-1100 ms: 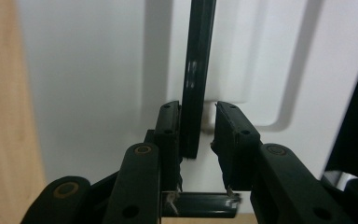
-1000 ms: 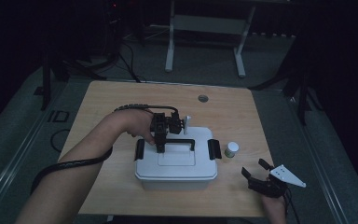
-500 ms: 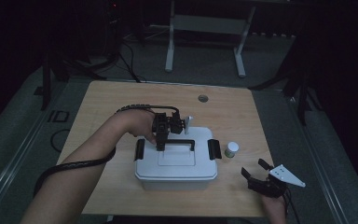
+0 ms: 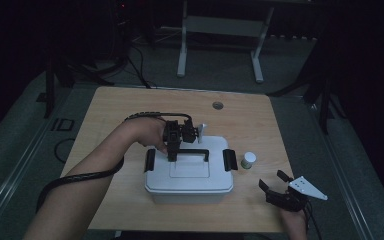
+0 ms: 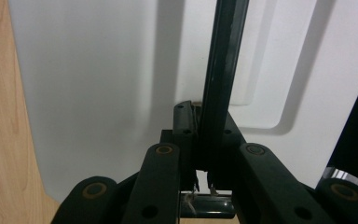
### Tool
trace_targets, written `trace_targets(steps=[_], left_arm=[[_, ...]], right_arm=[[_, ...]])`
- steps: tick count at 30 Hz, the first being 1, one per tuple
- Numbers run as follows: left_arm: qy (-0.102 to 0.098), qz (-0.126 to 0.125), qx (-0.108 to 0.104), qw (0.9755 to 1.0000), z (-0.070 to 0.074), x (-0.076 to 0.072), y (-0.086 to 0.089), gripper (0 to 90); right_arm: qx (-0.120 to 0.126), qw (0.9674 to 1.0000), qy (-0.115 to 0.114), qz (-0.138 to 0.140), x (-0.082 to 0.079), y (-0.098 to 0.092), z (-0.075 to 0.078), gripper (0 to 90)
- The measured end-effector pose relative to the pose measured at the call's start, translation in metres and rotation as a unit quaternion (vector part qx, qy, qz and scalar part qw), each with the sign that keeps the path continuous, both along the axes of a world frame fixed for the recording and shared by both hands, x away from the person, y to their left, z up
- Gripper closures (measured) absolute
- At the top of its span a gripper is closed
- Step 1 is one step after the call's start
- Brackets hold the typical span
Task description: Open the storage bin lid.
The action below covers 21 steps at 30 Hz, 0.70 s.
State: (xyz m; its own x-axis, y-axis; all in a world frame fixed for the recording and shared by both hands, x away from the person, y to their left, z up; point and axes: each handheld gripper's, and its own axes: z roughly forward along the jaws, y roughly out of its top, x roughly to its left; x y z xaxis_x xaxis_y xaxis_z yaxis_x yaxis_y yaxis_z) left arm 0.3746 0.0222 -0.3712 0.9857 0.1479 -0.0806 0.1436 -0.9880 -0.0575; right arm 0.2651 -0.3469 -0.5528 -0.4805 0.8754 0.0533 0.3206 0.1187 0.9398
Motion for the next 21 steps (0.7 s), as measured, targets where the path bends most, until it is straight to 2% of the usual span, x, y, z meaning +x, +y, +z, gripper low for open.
trace_targets(steps=[8,12,15,21], left_arm=[[0.003,-0.005,-0.005,1.0,0.005,-0.002,0.0,83.8],[-0.004,-0.004,-0.007,1.0,0.012,-0.002,0.001,83.8],[-0.019,0.001,-0.012,0.9997,0.021,-0.001,0.003,83.7],[-0.029,0.005,-0.016,0.9994,0.035,-0.002,0.008,83.7]], right_arm=[[0.003,1.0,0.0,0.001,0.0,-0.001,0.0,14.0],[0.003,1.0,0.0,0.0,0.0,-0.001,0.0,13.9],[0.003,1.0,0.001,0.0,0.0,0.0,0.0,13.9],[0.004,1.0,0.001,0.0,0.0,0.0,0.0,13.9]])
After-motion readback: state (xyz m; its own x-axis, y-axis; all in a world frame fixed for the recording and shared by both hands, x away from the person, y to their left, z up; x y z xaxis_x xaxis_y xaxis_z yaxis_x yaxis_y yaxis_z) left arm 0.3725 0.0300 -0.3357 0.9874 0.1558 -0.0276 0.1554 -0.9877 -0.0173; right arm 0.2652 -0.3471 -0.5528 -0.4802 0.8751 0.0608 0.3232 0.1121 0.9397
